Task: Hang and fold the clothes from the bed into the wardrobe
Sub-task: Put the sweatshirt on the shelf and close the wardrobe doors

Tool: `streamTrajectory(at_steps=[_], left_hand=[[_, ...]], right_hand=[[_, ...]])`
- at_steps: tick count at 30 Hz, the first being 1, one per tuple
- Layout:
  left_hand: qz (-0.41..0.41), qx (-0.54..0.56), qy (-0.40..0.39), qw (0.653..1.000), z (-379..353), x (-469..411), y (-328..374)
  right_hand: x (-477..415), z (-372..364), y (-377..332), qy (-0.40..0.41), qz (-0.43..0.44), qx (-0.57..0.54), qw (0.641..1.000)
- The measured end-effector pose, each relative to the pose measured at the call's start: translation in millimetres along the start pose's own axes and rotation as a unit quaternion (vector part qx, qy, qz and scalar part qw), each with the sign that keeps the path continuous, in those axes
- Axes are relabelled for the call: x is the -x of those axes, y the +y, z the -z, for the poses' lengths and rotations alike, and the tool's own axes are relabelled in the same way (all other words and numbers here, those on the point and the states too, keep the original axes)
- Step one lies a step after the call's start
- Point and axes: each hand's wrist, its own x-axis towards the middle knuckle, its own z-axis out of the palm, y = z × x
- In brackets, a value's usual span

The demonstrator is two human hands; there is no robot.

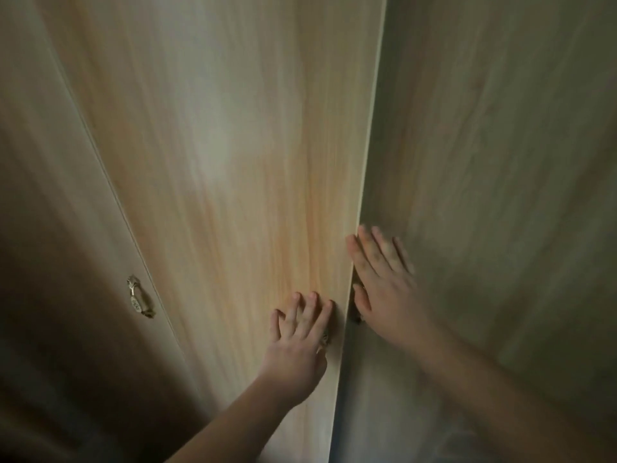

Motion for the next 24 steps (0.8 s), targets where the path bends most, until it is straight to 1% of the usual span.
streamTrajectory(at_steps=[3, 7, 16, 21, 24], left_hand=[[0.026, -0.009, 0.018, 0.999, -4, -20, 6], [0.042, -0.017, 0.032, 0.998, -7, -37, 11], [0.073, -0.028, 0.031, 0.996, -11, -48, 12], [0.075, -0.027, 0.032, 0.996, -8, -47, 12], [0.079, -0.019, 0.026, 0.996, -7, -46, 11]], right_hand=[[-16, -14, 14, 0.021, 0.018, 0.007, 1.0], [-30, -26, 24, 0.026, 0.023, 0.014, 0.999], [-39, -49, 25, 0.06, 0.024, 0.022, 0.998], [-39, -51, 25, 0.082, 0.029, 0.018, 0.996], [-39, -50, 25, 0.078, 0.032, 0.025, 0.996]])
